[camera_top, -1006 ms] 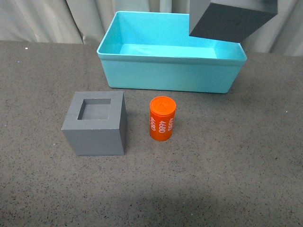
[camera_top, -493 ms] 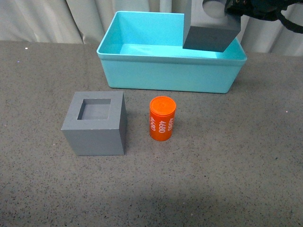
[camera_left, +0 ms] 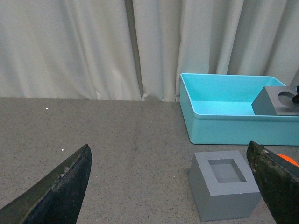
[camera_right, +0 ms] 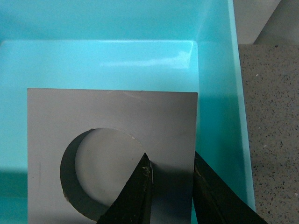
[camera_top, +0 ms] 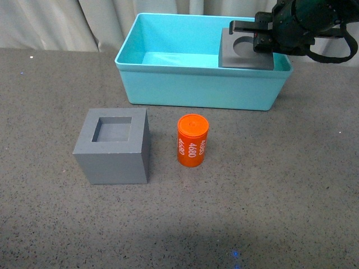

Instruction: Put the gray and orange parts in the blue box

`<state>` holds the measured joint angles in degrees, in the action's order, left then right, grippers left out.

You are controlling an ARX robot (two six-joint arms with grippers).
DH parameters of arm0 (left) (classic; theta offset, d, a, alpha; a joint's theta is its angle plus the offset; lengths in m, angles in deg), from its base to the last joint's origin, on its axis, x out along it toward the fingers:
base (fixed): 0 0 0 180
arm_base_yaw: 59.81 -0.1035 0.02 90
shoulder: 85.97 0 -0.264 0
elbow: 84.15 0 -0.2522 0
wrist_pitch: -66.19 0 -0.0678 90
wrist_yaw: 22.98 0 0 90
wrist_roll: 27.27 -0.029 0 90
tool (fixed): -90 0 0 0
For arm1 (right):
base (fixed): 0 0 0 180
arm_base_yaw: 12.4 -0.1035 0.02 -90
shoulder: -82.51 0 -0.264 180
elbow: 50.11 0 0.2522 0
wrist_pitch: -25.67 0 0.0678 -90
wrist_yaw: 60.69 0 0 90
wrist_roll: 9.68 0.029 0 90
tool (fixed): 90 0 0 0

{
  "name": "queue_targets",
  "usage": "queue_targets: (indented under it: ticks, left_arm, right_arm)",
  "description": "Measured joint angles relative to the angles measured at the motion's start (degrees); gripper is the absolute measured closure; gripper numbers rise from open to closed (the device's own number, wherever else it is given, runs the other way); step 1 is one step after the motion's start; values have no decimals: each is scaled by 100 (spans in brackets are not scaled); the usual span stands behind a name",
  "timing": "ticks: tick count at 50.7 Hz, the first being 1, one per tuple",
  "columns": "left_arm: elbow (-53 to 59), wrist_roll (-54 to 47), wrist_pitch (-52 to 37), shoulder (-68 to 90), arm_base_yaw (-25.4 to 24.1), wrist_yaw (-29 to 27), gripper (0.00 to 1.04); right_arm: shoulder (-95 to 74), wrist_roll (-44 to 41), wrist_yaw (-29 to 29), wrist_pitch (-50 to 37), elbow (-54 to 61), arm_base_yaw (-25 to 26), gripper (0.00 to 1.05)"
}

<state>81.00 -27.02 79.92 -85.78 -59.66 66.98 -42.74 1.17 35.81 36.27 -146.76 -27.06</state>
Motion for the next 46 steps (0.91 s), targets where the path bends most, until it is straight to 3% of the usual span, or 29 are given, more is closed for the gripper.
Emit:
queue_targets:
  ticks: [21,31,42,44,46]
  left_arm:
    - [0,0,0,0,0,2,7]
    - [0,2,0,0,0,2,7]
    - [0,0,0,0,0,0,7]
    - [0,0,0,0,0,2,7]
    - [0,0,0,0,0,2,7]
  right_arm:
    - [-352,-15,83,575,-468,46,87]
    - [-295,-7,22,256,-367,42,51]
    - [612,-212,-83,-1145,857,31,12]
    - [914,-258,-96,-1456,1158,31,8]
    - [1316,-380,-72,-1832,1554,28,10]
